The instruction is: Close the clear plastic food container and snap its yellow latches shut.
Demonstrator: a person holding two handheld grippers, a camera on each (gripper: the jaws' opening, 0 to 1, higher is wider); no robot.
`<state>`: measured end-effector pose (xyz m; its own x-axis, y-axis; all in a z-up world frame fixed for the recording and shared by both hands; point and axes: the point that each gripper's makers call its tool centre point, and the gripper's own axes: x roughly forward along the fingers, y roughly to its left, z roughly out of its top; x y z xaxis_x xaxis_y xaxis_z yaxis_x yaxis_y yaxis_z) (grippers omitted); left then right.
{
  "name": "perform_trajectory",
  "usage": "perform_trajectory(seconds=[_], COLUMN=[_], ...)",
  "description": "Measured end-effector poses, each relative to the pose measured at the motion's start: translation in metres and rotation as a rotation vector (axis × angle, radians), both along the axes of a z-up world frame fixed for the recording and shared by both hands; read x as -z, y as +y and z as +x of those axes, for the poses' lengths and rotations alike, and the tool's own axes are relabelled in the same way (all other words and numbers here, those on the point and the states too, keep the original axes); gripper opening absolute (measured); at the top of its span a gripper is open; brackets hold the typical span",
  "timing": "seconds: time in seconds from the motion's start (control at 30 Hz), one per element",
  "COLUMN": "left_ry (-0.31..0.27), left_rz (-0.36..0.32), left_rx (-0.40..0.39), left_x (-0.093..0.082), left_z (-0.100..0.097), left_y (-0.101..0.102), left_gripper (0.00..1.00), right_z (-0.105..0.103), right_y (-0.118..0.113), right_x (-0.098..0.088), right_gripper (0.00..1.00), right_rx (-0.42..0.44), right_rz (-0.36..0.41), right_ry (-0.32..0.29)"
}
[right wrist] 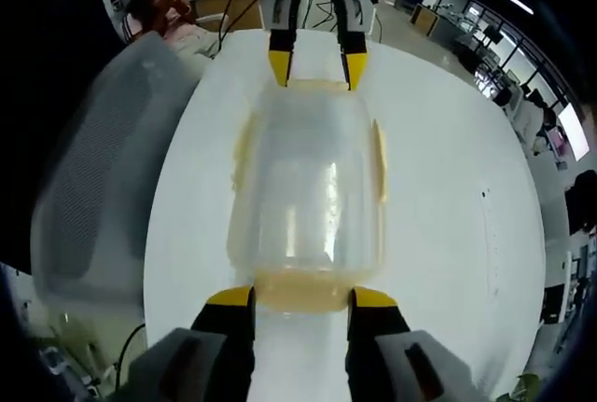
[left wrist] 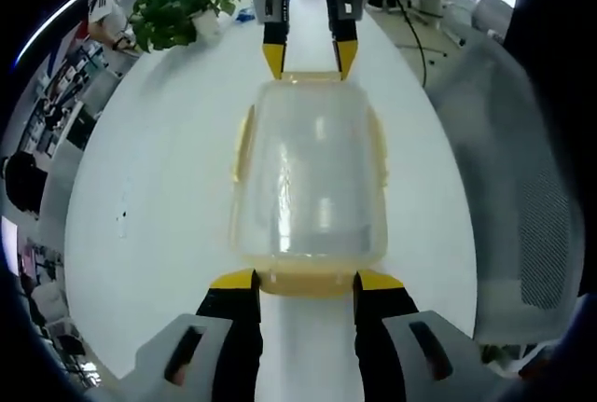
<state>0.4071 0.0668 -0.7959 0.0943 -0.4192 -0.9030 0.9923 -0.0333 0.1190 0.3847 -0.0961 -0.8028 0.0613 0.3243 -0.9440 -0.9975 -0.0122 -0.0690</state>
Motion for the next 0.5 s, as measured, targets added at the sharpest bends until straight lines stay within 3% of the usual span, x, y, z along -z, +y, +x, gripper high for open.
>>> perform_trajectory(seconds=[0.5], left_ry=[0.004], left_rz=[-0.005], left_rx=[0.012], left_x=[-0.001], left_z=[0.004], left_y=[-0.020], left_gripper=[0.35], right_z=[0.001], right_y=[-0.019], right_x=[-0.002], right_gripper=[0.35], right_rx=[0.021], right_rz=[-0.009], right_ry=[0.001])
